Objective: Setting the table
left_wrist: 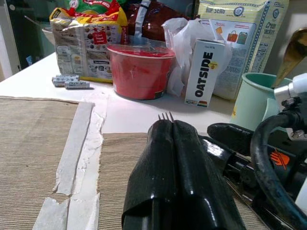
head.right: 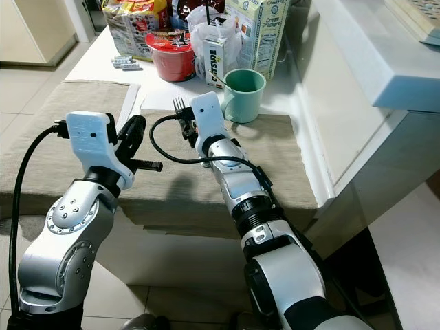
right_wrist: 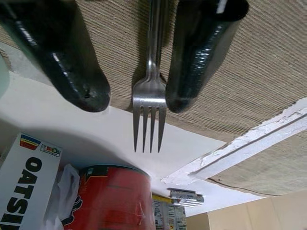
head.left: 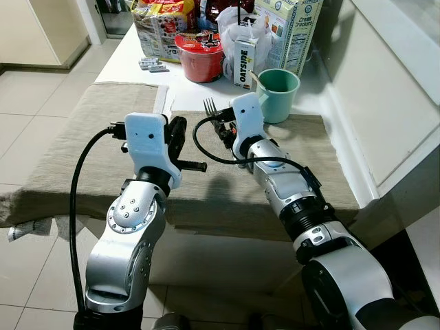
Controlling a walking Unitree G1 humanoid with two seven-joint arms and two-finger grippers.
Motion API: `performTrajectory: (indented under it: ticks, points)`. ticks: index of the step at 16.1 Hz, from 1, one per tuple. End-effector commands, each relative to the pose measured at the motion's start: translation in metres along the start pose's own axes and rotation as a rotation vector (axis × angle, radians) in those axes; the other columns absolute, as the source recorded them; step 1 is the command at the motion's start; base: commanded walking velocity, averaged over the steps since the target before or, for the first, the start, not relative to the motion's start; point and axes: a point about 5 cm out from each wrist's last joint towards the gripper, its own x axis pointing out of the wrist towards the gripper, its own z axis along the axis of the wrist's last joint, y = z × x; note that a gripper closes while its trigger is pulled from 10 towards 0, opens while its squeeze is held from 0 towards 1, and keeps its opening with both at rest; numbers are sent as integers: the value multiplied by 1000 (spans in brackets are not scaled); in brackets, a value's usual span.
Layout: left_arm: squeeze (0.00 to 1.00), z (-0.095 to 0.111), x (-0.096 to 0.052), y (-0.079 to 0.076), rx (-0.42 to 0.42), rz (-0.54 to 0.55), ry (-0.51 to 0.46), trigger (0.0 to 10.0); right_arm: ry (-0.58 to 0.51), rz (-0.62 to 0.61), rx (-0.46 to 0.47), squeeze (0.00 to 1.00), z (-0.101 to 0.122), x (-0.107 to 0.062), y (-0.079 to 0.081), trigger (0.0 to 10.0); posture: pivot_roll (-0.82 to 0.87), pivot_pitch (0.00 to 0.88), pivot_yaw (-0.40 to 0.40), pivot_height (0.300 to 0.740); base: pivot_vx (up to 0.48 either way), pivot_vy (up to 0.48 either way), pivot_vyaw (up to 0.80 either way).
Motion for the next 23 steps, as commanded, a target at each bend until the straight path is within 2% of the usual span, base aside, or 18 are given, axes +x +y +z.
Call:
performTrajectory:
  ticks: [1,5,6,7,8,10,12,14,18,23]
  points:
    - [0,-2,0,-2,4,-15,7,10000,11,6,0,1000,-1,0,1,10000,-8,78,16,740,0,0,0]
    - [0,-1,1,-1,9,-11,2,10000,25,6,13,1000,-3,3,1,10000,7,61,14,740,0,0,0]
    - [0,-2,1,1,13,-9,3,10000,46,-32,38,1000,-3,4,-1,10000,7,46,13,740,0,0,0]
    - [0,-1,1,2,16,-10,2,10000,49,-38,59,894,4,7,-3,10000,7,40,14,740,0,0,0]
    - [0,-1,1,2,18,-10,0,10000,45,-36,69,0,10,9,-4,10000,7,38,14,740,0,0,0]
    - [0,0,3,3,24,-12,-5,10000,43,-44,134,0,27,15,-11,10000,11,28,16,740,0,0,0]
    - [0,2,4,2,27,-16,-9,10000,108,-65,128,0,19,16,-13,10000,16,26,17,740,0,0,0]
    - [0,3,4,3,30,-17,-11,10000,180,-64,145,0,4,15,-9,10000,22,30,17,740,0,0,0]
    - [0,4,1,4,33,-12,-4,10000,252,-37,152,0,-13,12,2,10000,32,48,21,740,0,0,0]
    - [0,3,-3,5,37,-12,7,10000,340,-66,144,0,-40,4,2,10000,44,72,25,740,0,0,0]
